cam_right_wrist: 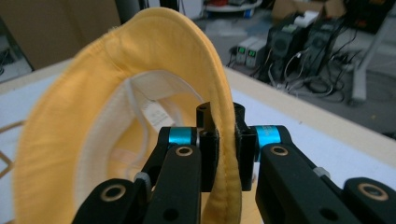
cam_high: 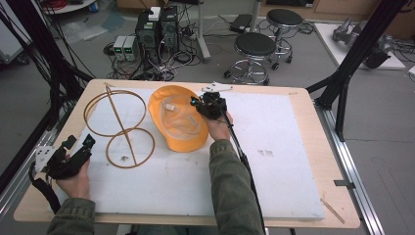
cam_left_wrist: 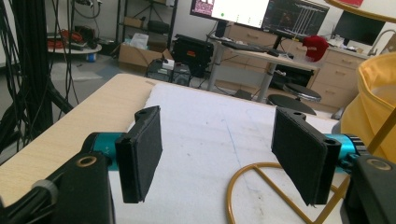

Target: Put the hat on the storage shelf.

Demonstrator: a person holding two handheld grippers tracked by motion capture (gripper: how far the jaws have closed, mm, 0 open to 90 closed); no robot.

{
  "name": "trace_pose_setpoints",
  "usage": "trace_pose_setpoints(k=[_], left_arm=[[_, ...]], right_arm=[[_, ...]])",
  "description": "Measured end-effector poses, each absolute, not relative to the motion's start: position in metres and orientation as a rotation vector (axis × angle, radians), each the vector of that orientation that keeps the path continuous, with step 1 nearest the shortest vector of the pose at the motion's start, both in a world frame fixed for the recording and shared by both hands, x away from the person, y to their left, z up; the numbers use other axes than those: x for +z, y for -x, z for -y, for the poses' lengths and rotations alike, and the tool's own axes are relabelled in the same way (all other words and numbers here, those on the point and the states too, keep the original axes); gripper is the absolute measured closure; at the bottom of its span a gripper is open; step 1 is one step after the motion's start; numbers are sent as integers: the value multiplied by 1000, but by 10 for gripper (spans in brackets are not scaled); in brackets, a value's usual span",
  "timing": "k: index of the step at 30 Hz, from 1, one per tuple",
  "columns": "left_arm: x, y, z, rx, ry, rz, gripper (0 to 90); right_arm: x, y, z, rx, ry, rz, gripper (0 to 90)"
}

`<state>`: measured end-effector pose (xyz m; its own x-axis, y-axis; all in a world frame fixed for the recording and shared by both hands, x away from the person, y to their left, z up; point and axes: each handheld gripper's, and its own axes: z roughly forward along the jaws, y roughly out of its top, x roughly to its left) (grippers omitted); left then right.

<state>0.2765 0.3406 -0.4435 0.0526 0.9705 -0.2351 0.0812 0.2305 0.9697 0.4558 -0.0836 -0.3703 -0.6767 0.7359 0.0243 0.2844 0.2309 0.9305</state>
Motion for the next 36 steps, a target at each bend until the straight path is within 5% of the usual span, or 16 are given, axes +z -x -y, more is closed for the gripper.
trace_pose_setpoints(k=[36], left_arm=[[-443, -275, -342, 944, -1094, -1327, 336]], right_arm=[[-256, -389, 83, 1661, -684, -1382, 844]])
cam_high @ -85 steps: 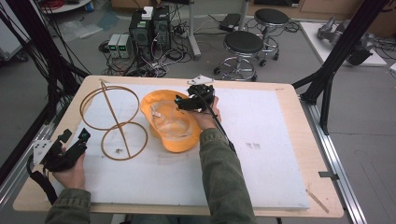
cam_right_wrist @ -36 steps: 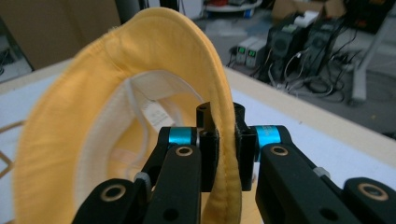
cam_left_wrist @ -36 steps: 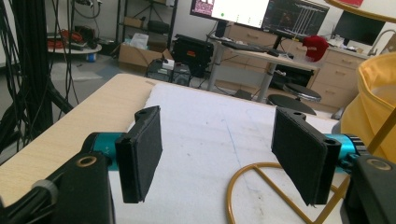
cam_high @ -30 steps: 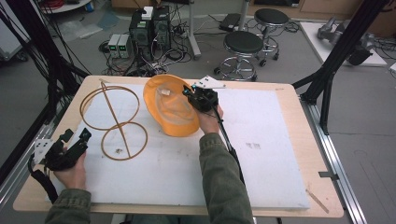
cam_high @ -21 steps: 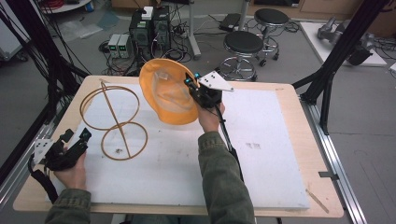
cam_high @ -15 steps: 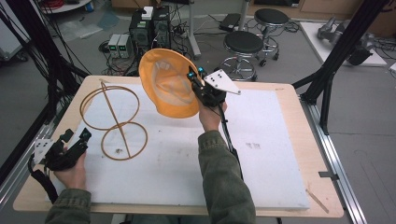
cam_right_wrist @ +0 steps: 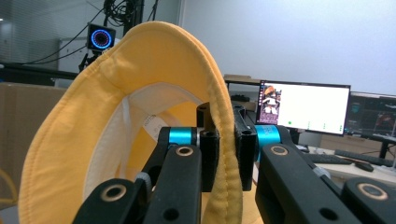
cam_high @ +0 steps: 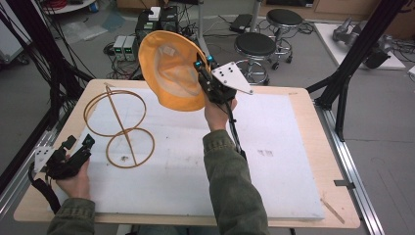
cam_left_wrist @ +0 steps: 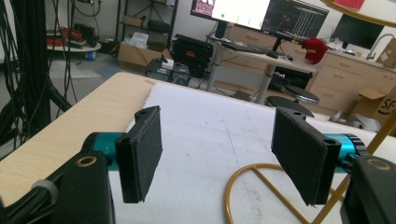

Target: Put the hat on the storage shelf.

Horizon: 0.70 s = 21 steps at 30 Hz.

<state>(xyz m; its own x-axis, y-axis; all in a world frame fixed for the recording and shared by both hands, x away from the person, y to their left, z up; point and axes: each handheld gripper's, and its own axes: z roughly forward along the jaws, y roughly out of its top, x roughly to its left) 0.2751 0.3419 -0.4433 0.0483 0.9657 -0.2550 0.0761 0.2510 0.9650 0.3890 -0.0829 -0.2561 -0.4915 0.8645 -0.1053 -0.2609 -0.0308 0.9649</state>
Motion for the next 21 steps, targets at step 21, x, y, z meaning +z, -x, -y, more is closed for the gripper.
trace_pose_setpoints(k=[21], left_arm=[[-443, -271, -347, 950, -1062, -1339, 336]], right_arm=[[-227, -390, 35, 1564, -649, -1370, 843]])
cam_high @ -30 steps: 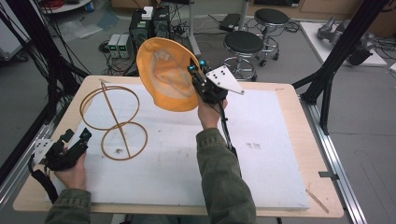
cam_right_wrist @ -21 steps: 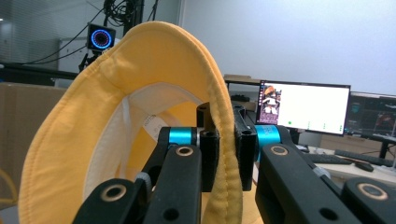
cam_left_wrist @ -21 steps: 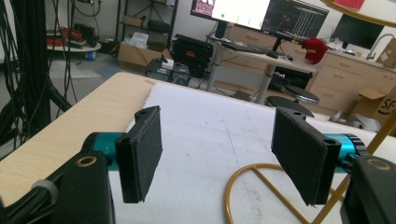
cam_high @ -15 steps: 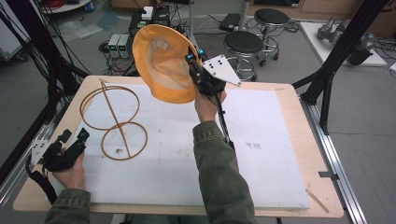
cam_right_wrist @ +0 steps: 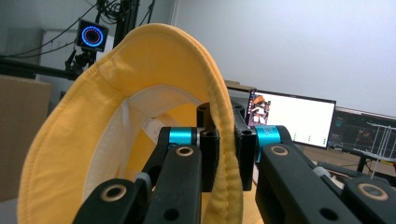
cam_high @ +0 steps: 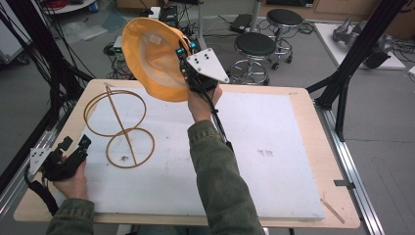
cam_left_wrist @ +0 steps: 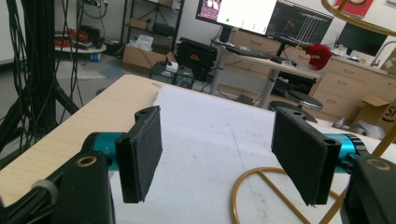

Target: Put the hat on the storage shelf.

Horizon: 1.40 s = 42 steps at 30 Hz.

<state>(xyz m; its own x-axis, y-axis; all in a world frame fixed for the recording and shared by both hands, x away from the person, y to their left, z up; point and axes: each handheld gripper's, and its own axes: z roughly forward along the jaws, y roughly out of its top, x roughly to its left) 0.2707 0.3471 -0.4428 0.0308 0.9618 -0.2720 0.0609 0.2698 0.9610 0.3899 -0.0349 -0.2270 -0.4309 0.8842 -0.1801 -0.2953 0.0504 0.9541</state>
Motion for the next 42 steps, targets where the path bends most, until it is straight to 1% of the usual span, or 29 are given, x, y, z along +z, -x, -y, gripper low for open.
trace_pose_setpoints(k=[16, 29, 34, 42], left_arm=[[-439, -254, -352, 1023, -1087, -1318, 336], [-438, -252, -351, 1034, -1106, -1305, 336], [-439, -252, -352, 1035, -1104, -1310, 336], [-439, -252, -353, 1023, -1099, -1317, 336]], right_arm=[[-233, -390, -7, 1551, -633, -1391, 843], [-234, -388, -32, 1520, -623, -1410, 841], [-235, -380, -42, 1537, -583, -1439, 840], [-242, -357, -61, 1629, -493, -1516, 837]])
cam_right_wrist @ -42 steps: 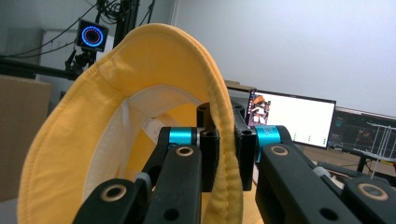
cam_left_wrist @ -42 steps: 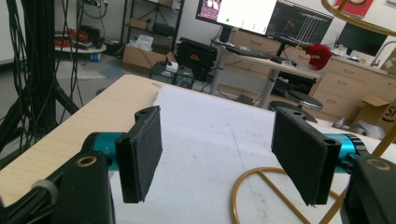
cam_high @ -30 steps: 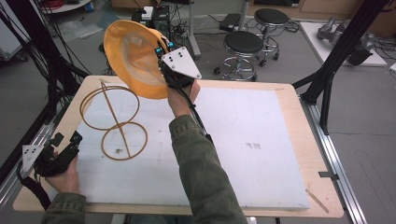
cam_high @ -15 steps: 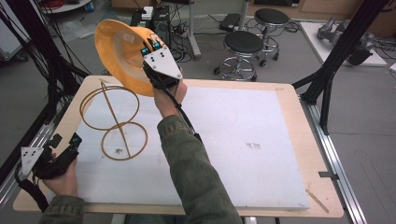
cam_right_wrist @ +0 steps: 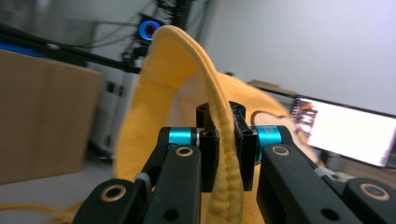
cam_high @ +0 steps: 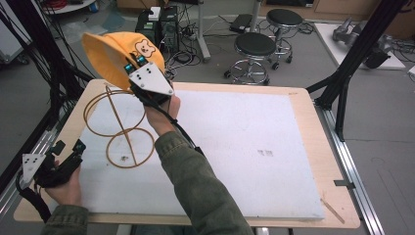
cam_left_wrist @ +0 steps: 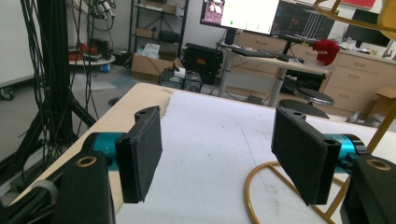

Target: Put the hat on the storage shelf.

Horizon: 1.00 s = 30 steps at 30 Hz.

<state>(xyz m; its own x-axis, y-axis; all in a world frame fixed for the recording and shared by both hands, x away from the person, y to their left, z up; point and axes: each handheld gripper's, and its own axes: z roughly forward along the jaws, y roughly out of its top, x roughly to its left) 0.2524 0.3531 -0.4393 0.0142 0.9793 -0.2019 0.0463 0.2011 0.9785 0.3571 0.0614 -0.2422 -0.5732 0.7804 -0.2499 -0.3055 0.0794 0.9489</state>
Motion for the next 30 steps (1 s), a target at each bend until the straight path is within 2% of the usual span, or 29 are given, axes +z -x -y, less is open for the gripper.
trace_pose_setpoints(k=[10, 30], left_arm=[[-439, -252, -354, 1024, -1095, -1321, 336], [-440, -253, -354, 1021, -1096, -1323, 336]], right_arm=[[-256, -327, -82, 1755, -367, -1632, 836], [-286, -318, -102, 1906, -244, -1969, 829]])
